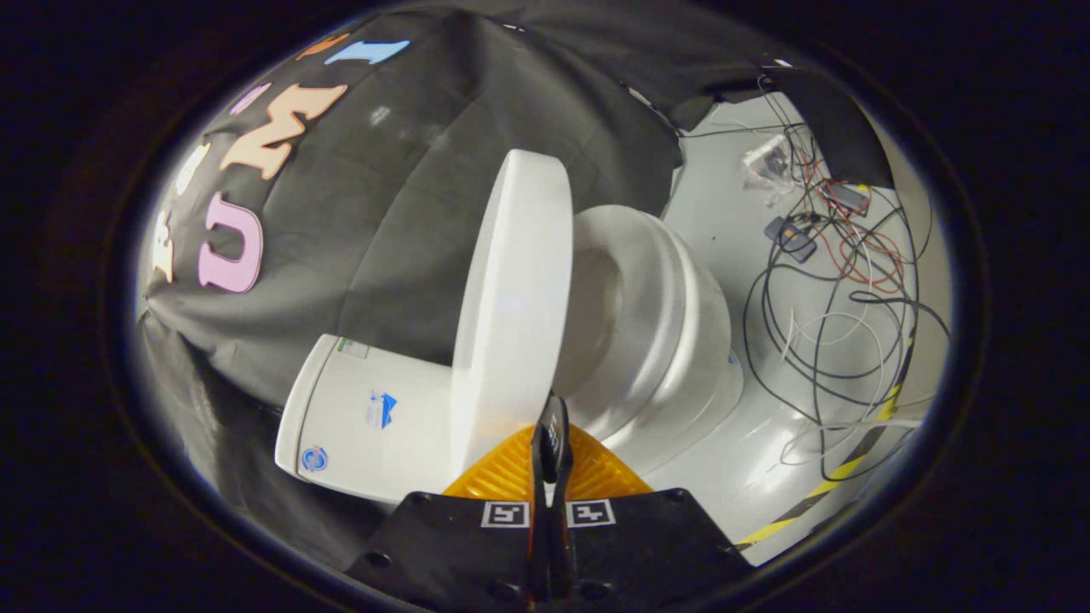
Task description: Open the toilet lid.
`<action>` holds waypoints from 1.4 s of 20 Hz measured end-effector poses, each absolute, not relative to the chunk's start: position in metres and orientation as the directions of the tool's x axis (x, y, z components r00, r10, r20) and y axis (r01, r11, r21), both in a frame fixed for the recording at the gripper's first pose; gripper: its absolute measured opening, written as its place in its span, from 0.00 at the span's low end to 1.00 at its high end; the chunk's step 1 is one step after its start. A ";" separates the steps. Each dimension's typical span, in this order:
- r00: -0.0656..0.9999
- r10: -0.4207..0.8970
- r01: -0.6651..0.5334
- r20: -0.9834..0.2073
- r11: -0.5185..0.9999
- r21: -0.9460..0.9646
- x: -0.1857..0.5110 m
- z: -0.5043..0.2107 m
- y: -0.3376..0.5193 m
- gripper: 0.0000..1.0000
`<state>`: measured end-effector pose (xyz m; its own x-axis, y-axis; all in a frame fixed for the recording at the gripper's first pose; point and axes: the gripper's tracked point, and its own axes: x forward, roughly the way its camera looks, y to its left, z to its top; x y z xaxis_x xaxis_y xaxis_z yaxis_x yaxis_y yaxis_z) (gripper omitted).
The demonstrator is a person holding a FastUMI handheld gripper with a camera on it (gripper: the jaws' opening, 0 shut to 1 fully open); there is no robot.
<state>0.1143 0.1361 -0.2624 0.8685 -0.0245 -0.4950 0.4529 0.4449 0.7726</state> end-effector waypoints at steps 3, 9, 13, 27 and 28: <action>0.874 -0.042 0.444 -0.484 0.474 0.760 0.117 -0.249 0.140 0.01; 0.908 -0.056 0.374 -0.414 0.555 0.743 0.124 -0.211 0.152 0.01; 0.923 -0.059 0.340 -0.380 0.589 0.733 0.129 -0.194 0.158 0.02; 0.916 -0.069 0.344 -0.396 0.643 0.684 0.136 -0.175 0.164 0.02; 0.916 -0.073 0.347 -0.395 0.639 0.686 0.136 -0.172 0.165 0.02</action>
<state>0.1362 0.1652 -0.1717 0.9159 -0.0734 -0.3946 0.3469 0.6393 0.6863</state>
